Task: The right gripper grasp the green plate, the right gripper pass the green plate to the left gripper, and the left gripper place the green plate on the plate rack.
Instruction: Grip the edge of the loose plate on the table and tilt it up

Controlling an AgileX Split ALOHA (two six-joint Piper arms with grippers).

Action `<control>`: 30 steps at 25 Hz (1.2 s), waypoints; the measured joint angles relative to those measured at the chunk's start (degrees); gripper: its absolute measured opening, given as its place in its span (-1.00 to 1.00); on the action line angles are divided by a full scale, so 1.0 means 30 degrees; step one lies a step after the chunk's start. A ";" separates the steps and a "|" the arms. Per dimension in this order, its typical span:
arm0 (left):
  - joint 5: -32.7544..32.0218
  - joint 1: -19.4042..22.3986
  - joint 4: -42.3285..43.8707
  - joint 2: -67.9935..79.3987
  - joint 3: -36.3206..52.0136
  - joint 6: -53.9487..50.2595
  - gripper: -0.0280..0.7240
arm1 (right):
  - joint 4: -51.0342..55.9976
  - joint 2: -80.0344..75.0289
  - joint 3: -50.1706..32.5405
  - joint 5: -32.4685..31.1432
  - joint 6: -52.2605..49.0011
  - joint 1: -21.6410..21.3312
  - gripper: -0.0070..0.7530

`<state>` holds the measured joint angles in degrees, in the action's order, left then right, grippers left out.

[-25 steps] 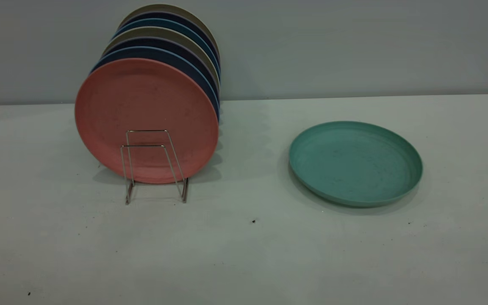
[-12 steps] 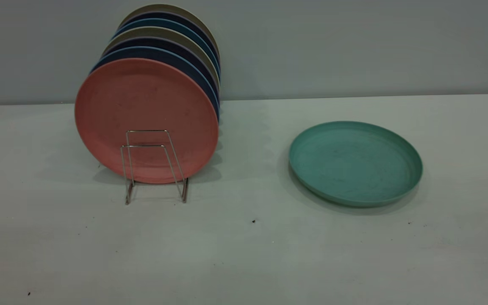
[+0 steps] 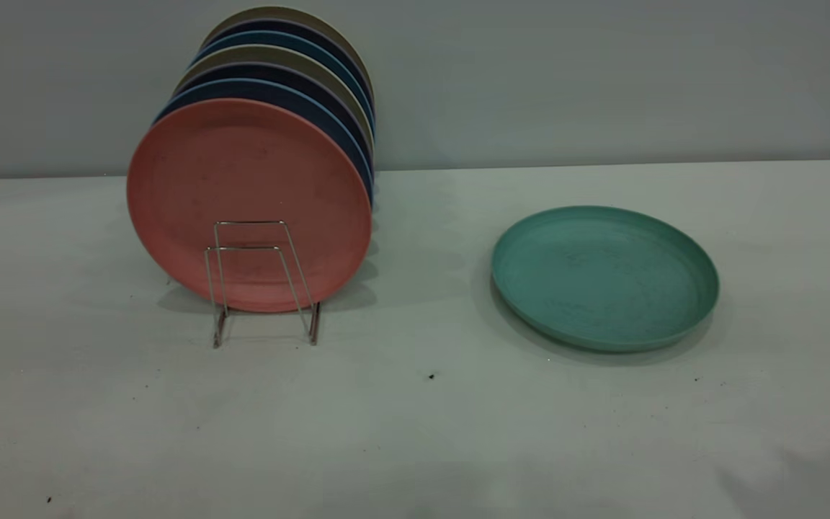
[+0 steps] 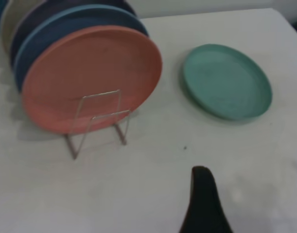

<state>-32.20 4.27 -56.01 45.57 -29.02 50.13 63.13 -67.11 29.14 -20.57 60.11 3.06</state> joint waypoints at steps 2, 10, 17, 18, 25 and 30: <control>0.0327 0.0000 -0.1670 0.1250 -0.0018 0.1379 0.51 | 0.3092 -0.2233 0.0566 0.0592 0.2700 0.0000 0.33; 0.0955 0.0000 -0.4756 0.4225 -0.0018 0.4341 0.51 | 0.8237 -1.0624 0.4687 0.0191 0.8070 -0.0688 0.33; 0.1225 0.0000 -0.4848 0.4789 -0.0018 0.4584 0.51 | 0.8053 -1.6698 0.8151 -0.1879 0.8301 -0.2978 0.32; 0.1250 0.0000 -0.4848 0.4789 -0.0018 0.4677 0.51 | 0.8029 -1.7300 0.8728 -0.1998 0.8301 -0.3123 0.32; 0.1643 0.0000 -0.4901 0.4789 -0.0018 0.4764 0.51 | 0.7981 -2.1069 1.1881 -0.2858 0.8099 -0.3192 0.29; 0.1643 0.0000 -0.4901 0.4789 -0.0018 0.4805 0.51 | 0.8042 -2.2735 1.3561 -0.2970 0.7434 -0.3192 0.27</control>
<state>-27.27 4.27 -70.71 59.93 -29.07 64.54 87.25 -135.32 69.82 -29.48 82.41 -6.51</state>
